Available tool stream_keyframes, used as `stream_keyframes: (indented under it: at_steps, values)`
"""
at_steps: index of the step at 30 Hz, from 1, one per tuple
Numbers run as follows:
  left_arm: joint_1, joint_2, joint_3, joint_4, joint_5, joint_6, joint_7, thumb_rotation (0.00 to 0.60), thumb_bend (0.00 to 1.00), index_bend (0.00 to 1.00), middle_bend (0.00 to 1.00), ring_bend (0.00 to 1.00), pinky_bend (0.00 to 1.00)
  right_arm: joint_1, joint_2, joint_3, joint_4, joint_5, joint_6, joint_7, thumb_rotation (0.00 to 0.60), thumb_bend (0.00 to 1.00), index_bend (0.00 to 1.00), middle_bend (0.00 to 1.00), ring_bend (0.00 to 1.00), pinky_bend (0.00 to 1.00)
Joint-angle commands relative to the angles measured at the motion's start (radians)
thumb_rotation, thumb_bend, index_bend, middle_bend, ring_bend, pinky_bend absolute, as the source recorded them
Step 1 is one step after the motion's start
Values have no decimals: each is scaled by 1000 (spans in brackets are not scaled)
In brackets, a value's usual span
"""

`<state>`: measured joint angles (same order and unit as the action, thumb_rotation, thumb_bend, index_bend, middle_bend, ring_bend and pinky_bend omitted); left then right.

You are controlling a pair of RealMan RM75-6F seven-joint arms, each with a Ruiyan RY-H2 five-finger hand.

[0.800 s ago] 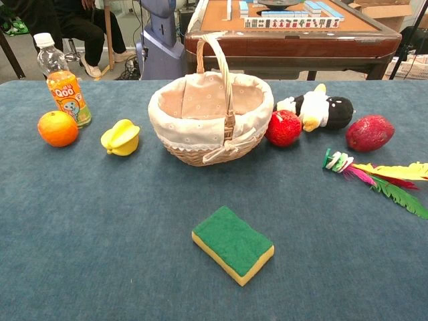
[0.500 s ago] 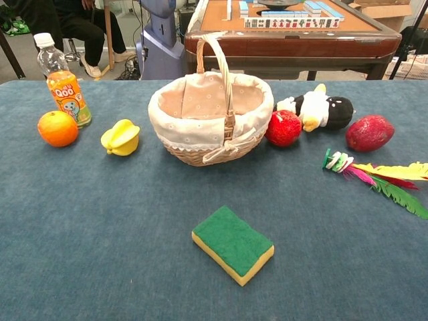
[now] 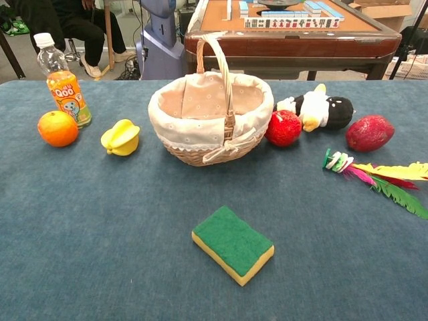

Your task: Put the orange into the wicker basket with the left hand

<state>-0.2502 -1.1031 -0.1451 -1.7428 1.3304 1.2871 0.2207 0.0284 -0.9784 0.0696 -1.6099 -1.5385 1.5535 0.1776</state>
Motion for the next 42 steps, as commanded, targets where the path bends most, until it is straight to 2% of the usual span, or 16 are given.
stream_keyframes:
  at_steps: [1, 6, 12, 30, 42]
  values:
    - [-68, -20, -32, 50, -58, -89, -18, 600, 116, 131, 31, 94, 207, -3, 5, -2, -9, -6, 6, -7, 600, 252, 268, 278, 214, 239]
    - [-152, -52, -66, 95, -173, -216, 4, 600, 116, 110, 31, 97, 205, -11, 11, -6, -24, -14, 19, -17, 600, 252, 268, 278, 215, 239]
    - [-236, -108, -97, 147, -277, -294, 42, 600, 115, 103, 31, 106, 205, -19, 16, -9, -32, -14, 28, -25, 600, 252, 268, 278, 214, 239]
    - [-445, -258, -127, 341, -694, -413, 250, 600, 116, 85, 35, 133, 205, -30, 15, -11, -30, -14, 37, -26, 600, 252, 268, 278, 214, 239]
    - [-539, -331, -116, 470, -893, -440, 326, 600, 116, 94, 77, 154, 205, -37, 13, -12, -19, -5, 37, -20, 600, 252, 268, 278, 214, 239]
